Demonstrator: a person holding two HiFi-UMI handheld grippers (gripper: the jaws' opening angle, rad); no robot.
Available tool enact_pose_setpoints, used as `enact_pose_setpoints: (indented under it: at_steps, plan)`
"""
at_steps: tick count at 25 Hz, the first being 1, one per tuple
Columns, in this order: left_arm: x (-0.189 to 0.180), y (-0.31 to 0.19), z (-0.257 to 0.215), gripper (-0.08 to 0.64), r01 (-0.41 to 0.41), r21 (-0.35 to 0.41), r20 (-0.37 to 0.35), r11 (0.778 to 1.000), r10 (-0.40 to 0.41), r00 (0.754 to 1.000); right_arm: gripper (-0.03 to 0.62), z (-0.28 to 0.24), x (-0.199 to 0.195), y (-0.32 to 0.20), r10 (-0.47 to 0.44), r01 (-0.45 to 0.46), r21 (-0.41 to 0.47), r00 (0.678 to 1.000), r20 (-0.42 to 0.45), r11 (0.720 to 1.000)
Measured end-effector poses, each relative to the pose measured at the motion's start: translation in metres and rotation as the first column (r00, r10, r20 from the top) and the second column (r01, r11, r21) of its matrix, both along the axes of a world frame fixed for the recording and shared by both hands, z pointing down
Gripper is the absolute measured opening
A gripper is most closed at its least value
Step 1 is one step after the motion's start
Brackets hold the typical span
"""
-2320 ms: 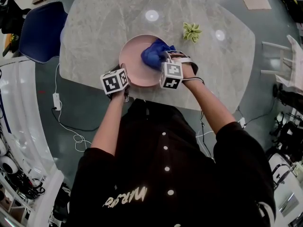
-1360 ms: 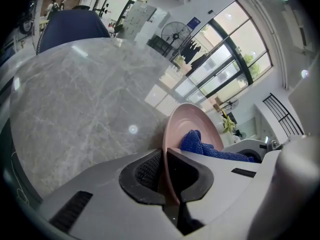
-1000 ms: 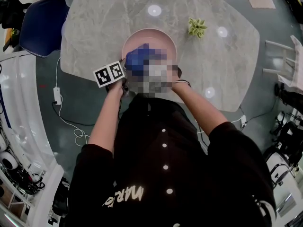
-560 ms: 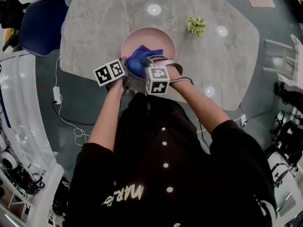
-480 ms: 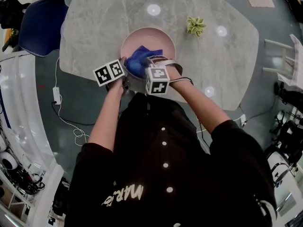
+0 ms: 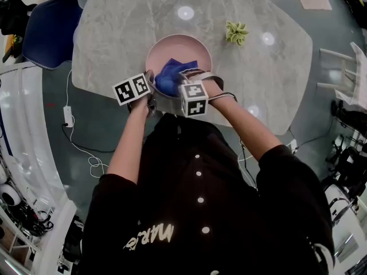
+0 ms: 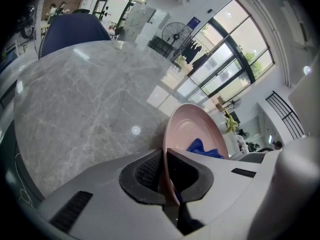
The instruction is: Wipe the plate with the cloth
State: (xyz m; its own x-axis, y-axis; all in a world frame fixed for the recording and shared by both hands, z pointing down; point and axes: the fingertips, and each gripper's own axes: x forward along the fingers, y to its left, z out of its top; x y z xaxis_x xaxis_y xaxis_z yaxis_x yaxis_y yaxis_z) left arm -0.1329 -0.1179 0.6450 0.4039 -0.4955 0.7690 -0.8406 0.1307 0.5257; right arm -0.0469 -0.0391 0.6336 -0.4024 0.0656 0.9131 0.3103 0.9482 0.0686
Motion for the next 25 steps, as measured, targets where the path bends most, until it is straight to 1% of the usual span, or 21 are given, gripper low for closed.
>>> enact_pose_setpoints:
  at_steps: [4, 8, 16, 20, 25]
  plan:
    - [0.001, -0.001, 0.000, 0.029, -0.012, -0.009, 0.012, 1.000, 0.013, 1.000, 0.149, -0.001, 0.007, 0.001, -0.039, 0.039, 0.004, 0.999, -0.015, 0.999]
    - [0.000, 0.000, 0.000, 0.029, -0.016, -0.016, 0.021, 1.000, 0.016, 1.000, 0.149, -0.004, 0.015, 0.000, -0.053, 0.054, 0.005, 0.998, -0.022, 0.999]
    - [0.000, -0.002, -0.001, 0.029, -0.027, -0.031, 0.031, 0.999, 0.028, 0.999, 0.149, -0.001, 0.035, -0.003, -0.096, 0.097, 0.018, 0.993, -0.069, 0.995]
    - [0.000, -0.001, -0.002, 0.029, -0.047, -0.026, 0.053, 0.999, 0.048, 0.997, 0.149, -0.003, 0.043, -0.007, -0.106, 0.108, 0.020, 0.991, -0.085, 0.994]
    - [0.001, -0.001, -0.001, 0.029, -0.053, -0.034, 0.057, 0.998, 0.055, 0.997, 0.149, -0.002, 0.054, -0.012, -0.105, 0.108, 0.023, 0.988, -0.112, 0.994]
